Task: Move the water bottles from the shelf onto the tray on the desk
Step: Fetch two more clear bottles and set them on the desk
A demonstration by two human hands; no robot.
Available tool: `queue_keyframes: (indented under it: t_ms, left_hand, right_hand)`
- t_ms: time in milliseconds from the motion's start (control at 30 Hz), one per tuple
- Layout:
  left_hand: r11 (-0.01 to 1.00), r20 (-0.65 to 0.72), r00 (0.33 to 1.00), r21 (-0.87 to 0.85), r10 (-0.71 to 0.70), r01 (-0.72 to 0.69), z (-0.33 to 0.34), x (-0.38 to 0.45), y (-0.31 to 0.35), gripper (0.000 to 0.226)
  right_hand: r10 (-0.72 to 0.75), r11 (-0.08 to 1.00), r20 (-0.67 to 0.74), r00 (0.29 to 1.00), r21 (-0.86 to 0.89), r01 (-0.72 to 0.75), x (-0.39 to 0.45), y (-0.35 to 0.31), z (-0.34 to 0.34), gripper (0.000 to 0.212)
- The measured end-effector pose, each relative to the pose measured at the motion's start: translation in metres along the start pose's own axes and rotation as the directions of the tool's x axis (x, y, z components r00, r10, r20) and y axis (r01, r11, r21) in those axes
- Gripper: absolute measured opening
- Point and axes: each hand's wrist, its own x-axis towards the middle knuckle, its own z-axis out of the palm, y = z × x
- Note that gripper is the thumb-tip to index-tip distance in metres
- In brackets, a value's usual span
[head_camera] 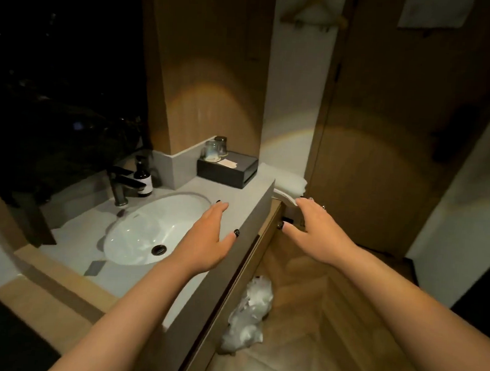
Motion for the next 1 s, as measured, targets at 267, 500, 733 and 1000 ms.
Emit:
queue_keyframes:
  t_ms: [267, 500, 733, 1000]
  left_hand:
    - [0.996, 0.090, 0.992, -0.021, 0.090, -0.088, 0.041, 0.109, 0.006, 0.067]
    - [0.994, 0.168, 0.980, -0.037, 0.109, -0.105, 0.069, 0.223, -0.011, 0.066]
    - [0.988, 0.242, 0.959, 0.006, 0.149, -0.155, 0.088, 0.319, -0.014, 0.065]
    - [0.987, 0.284, 0.945, -0.019, 0.161, -0.162, 0.146, 0.414, -0.002, 0.056]
  right_hand:
    - [0.131, 0.991, -0.017, 0.991, 0.028, -0.131, 0.063, 0.054, 0.009, 0.059]
    - [0.254, 0.967, -0.039, 0.966, 0.001, -0.254, 0.155, 0.103, 0.025, 0.068]
    - [0.327, 0.945, -0.045, 0.944, 0.006, -0.327, 0.232, 0.145, 0.028, 0.070]
    - [0.335, 0.940, -0.024, 0.942, 0.068, -0.333, 0.306, 0.214, 0.031, 0.070]
